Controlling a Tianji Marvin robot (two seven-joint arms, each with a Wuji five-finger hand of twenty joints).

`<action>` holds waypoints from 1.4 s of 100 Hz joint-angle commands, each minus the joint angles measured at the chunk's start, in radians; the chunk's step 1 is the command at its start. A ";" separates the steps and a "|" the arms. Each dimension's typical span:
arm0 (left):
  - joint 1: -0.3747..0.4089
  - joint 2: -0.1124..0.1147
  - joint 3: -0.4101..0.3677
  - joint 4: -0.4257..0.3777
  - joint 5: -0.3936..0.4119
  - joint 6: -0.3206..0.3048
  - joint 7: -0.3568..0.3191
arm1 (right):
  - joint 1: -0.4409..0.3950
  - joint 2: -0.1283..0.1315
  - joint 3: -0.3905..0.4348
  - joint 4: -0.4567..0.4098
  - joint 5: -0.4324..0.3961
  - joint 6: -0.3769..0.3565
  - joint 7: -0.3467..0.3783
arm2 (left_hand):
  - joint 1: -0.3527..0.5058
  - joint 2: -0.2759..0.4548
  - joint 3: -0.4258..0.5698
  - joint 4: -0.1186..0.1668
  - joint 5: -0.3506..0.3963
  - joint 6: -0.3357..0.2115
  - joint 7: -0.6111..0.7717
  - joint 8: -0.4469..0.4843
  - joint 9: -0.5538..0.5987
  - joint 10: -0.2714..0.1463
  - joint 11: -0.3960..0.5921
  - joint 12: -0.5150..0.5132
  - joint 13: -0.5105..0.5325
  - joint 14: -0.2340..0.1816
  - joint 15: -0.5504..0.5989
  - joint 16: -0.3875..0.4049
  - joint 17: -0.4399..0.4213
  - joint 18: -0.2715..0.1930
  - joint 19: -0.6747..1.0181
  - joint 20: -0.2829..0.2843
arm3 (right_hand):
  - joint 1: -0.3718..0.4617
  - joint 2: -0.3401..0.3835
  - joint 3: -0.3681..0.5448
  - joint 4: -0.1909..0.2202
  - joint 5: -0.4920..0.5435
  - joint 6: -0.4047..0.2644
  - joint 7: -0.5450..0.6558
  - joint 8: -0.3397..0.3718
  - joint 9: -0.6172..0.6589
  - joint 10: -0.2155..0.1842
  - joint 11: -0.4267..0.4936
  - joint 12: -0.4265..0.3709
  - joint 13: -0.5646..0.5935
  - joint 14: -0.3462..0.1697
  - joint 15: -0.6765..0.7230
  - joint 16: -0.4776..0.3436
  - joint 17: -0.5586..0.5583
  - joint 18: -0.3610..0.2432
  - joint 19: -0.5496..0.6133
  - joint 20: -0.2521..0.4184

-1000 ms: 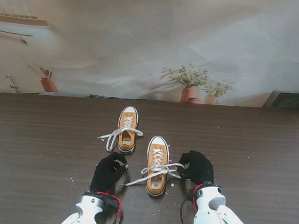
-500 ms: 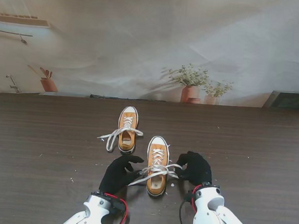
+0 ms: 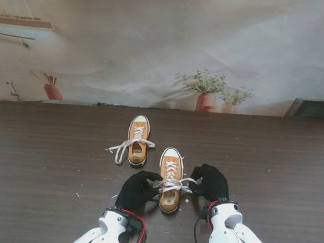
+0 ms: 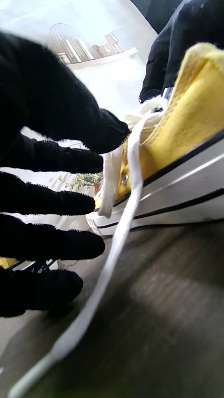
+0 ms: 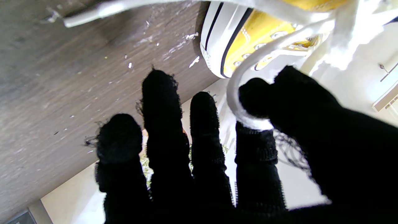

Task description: Tie the shoelaces into a bow on the shoes

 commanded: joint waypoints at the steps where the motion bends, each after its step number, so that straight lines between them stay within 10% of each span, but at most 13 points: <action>1: 0.006 -0.002 0.006 0.009 0.003 0.007 -0.004 | -0.004 0.003 -0.001 -0.007 -0.001 -0.005 0.014 | 0.029 -0.020 0.010 -0.019 0.030 0.020 0.005 -0.019 0.016 -0.029 0.017 -0.007 0.035 -0.019 0.022 0.019 0.020 0.006 0.020 -0.009 | 0.036 -0.011 0.095 0.018 0.052 -0.069 0.034 0.005 0.018 0.006 -0.008 -0.006 0.021 0.001 0.007 -0.001 0.002 0.018 0.025 -0.011; 43: -0.019 -0.022 0.035 0.016 -0.018 0.047 0.026 | -0.013 0.004 -0.001 -0.014 -0.007 -0.016 0.012 | 0.188 0.080 -0.184 0.014 0.083 0.004 0.124 -0.056 0.112 -0.011 0.024 0.099 0.083 0.006 0.059 -0.004 0.054 0.034 0.051 -0.025 | 0.036 -0.015 0.099 0.018 0.052 -0.064 0.036 0.007 0.019 0.005 -0.009 -0.006 0.022 0.000 0.006 -0.001 0.004 0.016 0.026 -0.013; 81: -0.016 -0.020 0.028 -0.003 -0.024 0.071 0.019 | -0.021 0.006 0.004 -0.021 -0.012 -0.022 0.013 | 0.235 0.144 -0.252 0.028 0.086 0.064 0.282 0.203 0.144 -0.001 0.052 0.189 0.082 0.012 0.062 -0.010 0.052 0.046 0.048 -0.021 | 0.035 -0.018 0.102 0.019 0.054 -0.066 0.037 0.006 0.020 0.006 -0.009 -0.006 0.022 -0.001 0.006 0.000 0.004 0.017 0.026 -0.014; 102: 0.004 -0.002 0.007 -0.038 -0.034 0.061 -0.035 | -0.022 0.005 0.004 -0.023 -0.011 -0.023 0.011 | 0.165 0.085 -0.085 0.085 -0.004 0.101 0.376 0.315 0.081 0.014 0.083 0.276 0.030 0.003 0.053 0.005 0.020 0.032 0.032 -0.021 | 0.034 -0.018 0.102 0.019 0.055 -0.066 0.038 0.005 0.019 0.005 -0.010 -0.006 0.022 -0.001 0.006 0.000 0.004 0.018 0.026 -0.014; 140: 0.031 -0.003 -0.033 -0.046 0.007 0.046 0.030 | -0.024 0.003 0.002 -0.025 -0.012 -0.022 0.000 | 0.138 0.058 0.009 0.082 -0.020 0.087 0.399 0.339 0.076 0.004 0.072 0.305 0.024 0.000 0.051 0.006 0.016 0.029 0.031 -0.016 | 0.038 -0.017 0.099 0.019 0.054 -0.070 0.037 0.003 0.018 0.008 -0.010 -0.005 0.020 0.001 0.005 0.000 0.002 0.018 0.026 -0.015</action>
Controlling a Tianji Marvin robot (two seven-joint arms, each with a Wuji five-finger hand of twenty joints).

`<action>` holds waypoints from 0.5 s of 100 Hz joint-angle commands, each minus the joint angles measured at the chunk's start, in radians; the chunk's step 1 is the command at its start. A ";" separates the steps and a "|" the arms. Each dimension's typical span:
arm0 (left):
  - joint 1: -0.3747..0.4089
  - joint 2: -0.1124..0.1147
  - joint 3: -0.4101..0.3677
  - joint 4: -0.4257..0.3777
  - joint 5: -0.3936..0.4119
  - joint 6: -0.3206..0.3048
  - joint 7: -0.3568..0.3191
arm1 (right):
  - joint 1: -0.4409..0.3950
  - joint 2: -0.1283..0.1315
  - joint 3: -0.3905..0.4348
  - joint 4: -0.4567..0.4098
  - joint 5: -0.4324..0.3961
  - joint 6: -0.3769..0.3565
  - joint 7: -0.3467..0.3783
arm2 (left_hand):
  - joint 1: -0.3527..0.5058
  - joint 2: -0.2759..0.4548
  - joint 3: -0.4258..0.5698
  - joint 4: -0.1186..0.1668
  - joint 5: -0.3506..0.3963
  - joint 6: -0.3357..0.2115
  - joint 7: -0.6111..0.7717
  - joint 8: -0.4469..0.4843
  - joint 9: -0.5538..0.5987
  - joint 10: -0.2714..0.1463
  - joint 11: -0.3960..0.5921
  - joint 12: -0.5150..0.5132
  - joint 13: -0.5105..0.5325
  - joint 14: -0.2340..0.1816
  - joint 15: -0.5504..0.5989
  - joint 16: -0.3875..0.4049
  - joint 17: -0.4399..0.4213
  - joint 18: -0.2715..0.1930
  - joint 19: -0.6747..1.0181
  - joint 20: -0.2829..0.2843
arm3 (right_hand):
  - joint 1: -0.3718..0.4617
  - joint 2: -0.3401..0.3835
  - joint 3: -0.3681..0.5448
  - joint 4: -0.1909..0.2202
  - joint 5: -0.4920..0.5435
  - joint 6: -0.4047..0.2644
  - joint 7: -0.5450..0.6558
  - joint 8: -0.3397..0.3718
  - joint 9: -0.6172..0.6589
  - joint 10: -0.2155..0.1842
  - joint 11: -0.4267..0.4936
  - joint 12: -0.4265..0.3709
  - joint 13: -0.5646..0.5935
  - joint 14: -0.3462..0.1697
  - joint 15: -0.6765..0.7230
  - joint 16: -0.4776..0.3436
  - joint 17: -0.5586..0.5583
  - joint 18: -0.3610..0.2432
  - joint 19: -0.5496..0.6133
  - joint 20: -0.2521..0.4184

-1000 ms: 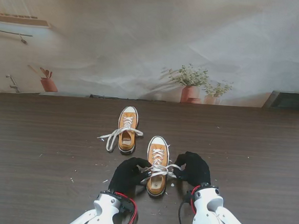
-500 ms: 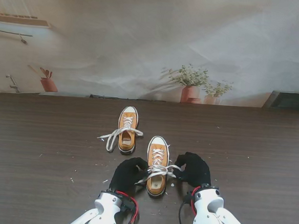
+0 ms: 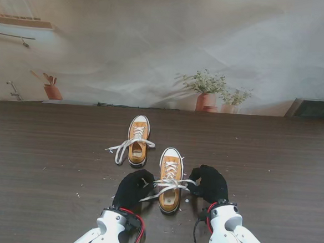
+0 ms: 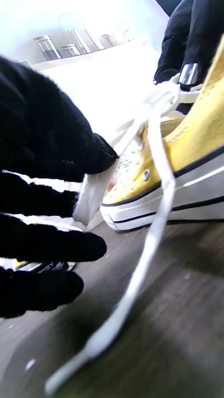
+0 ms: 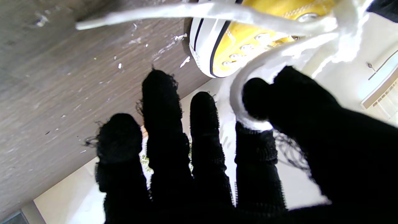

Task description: Tie the shoelaces into a bow on the shoes

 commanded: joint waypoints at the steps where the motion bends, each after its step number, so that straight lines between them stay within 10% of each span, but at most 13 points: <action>1: 0.009 0.003 -0.010 -0.012 0.008 -0.002 -0.001 | -0.005 0.002 0.000 -0.005 -0.002 0.001 0.007 | 0.000 -0.025 0.044 0.019 -0.013 -0.034 0.033 0.028 -0.018 -0.009 0.005 0.030 -0.022 -0.014 -0.001 0.006 -0.008 0.027 -0.003 0.010 | 0.039 -0.017 0.093 0.019 0.053 -0.073 0.037 0.003 0.019 0.007 -0.010 -0.005 0.020 0.002 0.005 0.000 0.002 0.018 0.025 -0.006; 50: 0.050 0.010 -0.070 -0.041 0.024 -0.002 0.019 | -0.019 -0.010 0.005 -0.011 0.003 0.040 -0.039 | -0.003 -0.031 0.054 0.005 0.012 -0.049 0.015 0.000 0.010 -0.017 -0.020 0.029 -0.012 -0.013 -0.002 0.004 -0.002 0.028 -0.003 0.009 | 0.063 -0.054 0.115 0.010 0.087 -0.066 0.046 -0.027 0.065 0.015 -0.017 -0.012 0.047 0.027 0.010 0.000 0.018 0.031 0.021 -0.011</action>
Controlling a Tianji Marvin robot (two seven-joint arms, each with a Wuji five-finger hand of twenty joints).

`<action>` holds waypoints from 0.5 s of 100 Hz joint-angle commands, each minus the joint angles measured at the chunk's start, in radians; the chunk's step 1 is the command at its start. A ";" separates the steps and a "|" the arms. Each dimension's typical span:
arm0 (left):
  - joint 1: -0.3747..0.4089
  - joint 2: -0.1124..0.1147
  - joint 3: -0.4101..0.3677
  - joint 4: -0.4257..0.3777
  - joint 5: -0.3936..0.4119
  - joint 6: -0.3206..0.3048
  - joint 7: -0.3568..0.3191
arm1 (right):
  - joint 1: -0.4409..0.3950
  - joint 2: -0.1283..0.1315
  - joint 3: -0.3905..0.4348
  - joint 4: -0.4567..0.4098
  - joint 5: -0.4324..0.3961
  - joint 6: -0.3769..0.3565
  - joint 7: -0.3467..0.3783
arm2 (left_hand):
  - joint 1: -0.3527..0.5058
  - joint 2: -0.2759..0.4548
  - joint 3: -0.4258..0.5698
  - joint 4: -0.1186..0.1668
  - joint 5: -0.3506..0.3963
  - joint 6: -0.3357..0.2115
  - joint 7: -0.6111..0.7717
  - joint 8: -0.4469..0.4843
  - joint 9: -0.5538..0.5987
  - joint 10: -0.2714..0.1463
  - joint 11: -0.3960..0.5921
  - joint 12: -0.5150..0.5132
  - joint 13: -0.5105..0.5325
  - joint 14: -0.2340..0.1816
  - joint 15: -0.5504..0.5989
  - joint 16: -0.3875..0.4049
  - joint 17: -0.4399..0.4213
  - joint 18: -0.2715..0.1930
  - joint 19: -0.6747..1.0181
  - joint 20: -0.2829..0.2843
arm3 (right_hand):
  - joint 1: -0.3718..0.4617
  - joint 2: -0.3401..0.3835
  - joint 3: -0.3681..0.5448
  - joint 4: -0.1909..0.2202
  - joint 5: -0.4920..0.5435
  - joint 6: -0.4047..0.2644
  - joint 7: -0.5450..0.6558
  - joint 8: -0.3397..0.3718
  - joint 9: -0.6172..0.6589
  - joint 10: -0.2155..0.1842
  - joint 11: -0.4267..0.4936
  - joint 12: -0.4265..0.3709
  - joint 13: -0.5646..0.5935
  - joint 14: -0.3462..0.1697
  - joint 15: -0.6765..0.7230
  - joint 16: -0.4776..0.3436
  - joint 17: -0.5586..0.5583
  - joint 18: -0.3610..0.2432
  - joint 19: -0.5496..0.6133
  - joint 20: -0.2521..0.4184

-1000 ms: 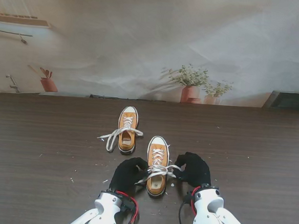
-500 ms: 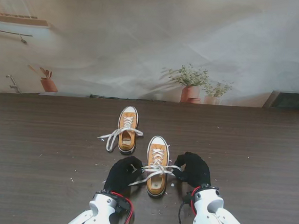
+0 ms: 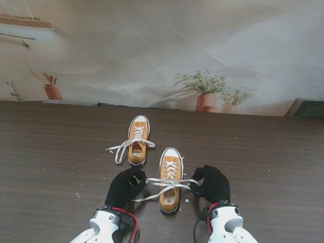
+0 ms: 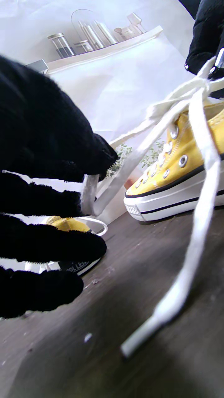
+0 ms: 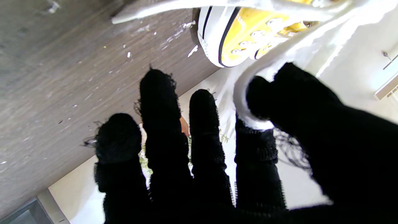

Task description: Tie the shoelaces into a bow on the shoes

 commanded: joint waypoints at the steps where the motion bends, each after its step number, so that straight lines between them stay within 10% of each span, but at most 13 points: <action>1: 0.011 0.006 -0.009 -0.014 0.003 0.004 -0.004 | -0.010 -0.002 0.003 -0.008 -0.001 0.006 0.009 | -0.003 -0.021 0.041 0.005 0.012 -0.049 0.014 0.000 0.009 -0.017 -0.009 0.027 -0.011 -0.013 -0.002 0.004 -0.002 0.028 -0.003 0.009 | 0.063 -0.017 0.104 0.010 0.061 -0.068 0.047 -0.002 0.025 0.014 -0.006 -0.012 0.034 0.014 0.010 0.000 0.010 0.021 0.021 -0.011; 50: 0.058 0.017 -0.065 -0.052 0.025 0.016 0.001 | -0.015 -0.010 0.012 -0.012 -0.004 0.063 -0.024 | 0.038 0.013 -0.048 -0.010 0.033 -0.053 -0.009 -0.038 0.030 -0.015 -0.022 0.009 -0.002 -0.015 -0.005 0.001 0.002 0.030 -0.001 0.007 | 0.071 -0.033 0.123 0.003 0.067 -0.030 0.061 -0.001 0.046 0.020 -0.009 -0.014 0.052 0.023 0.008 -0.002 0.021 0.035 0.016 -0.020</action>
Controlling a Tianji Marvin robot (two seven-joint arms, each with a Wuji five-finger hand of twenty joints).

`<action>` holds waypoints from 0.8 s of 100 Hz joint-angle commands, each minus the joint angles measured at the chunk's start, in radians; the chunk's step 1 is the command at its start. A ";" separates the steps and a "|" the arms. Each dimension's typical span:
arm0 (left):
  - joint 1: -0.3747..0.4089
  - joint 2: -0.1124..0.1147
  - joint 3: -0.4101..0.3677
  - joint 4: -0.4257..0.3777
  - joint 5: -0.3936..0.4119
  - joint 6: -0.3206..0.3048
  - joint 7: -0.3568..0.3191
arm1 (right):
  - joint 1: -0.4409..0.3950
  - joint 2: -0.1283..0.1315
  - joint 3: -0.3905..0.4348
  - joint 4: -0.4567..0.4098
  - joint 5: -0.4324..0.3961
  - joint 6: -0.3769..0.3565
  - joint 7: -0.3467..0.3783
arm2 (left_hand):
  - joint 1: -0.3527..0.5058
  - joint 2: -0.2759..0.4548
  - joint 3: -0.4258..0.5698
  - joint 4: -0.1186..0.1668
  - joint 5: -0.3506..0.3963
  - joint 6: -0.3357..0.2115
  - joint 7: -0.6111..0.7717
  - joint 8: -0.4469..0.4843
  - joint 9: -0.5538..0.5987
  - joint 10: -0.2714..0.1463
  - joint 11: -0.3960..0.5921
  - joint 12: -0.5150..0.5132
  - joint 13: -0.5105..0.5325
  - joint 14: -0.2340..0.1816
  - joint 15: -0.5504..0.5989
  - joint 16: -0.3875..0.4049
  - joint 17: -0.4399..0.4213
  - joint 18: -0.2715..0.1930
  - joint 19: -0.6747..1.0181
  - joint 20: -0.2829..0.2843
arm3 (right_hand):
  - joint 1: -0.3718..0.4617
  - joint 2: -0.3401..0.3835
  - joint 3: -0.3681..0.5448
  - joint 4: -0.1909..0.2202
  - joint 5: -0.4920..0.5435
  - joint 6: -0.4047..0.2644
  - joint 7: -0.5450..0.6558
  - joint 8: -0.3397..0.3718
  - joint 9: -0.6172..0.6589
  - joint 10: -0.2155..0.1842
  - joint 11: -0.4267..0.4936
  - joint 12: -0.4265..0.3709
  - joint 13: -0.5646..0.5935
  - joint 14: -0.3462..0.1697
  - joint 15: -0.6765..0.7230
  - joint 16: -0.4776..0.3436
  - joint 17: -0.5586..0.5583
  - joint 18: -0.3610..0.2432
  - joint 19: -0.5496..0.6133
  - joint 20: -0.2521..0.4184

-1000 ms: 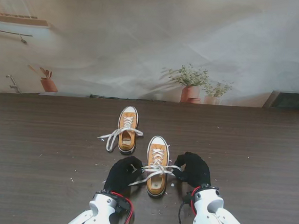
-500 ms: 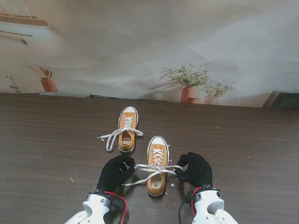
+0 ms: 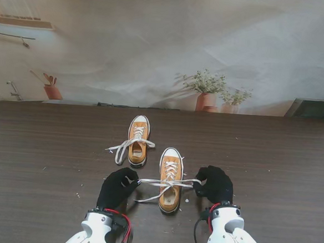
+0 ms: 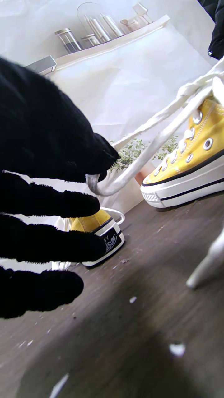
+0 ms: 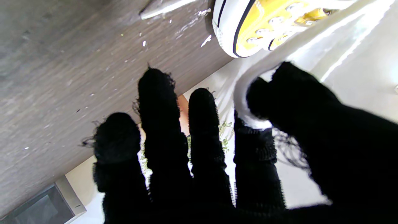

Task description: Tie the shoelaces into a bow on the shoes

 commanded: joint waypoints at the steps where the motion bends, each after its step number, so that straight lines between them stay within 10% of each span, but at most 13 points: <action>1: 0.007 0.003 -0.005 -0.012 0.002 0.009 -0.003 | -0.004 -0.001 0.005 -0.004 -0.002 0.010 0.009 | 0.027 0.012 -0.021 -0.005 0.032 -0.051 0.002 -0.016 0.019 -0.014 -0.005 0.009 -0.002 -0.015 -0.005 0.001 0.002 0.029 -0.001 0.007 | 0.063 -0.023 0.122 0.004 0.066 -0.046 0.061 0.000 0.026 0.016 -0.007 -0.014 0.038 0.014 0.008 -0.002 0.004 0.023 0.016 -0.009; 80: 0.050 0.005 -0.060 -0.042 0.010 0.062 0.019 | -0.007 -0.011 0.027 0.006 0.022 0.096 0.009 | 0.036 0.017 -0.038 -0.015 0.059 -0.033 -0.005 -0.039 0.051 0.003 -0.004 -0.010 0.021 -0.022 -0.004 -0.004 0.017 0.029 0.007 0.003 | 0.089 -0.041 0.136 -0.007 0.077 0.006 0.076 -0.001 0.048 0.016 -0.010 -0.016 0.054 0.021 0.008 -0.002 0.017 0.029 0.015 -0.018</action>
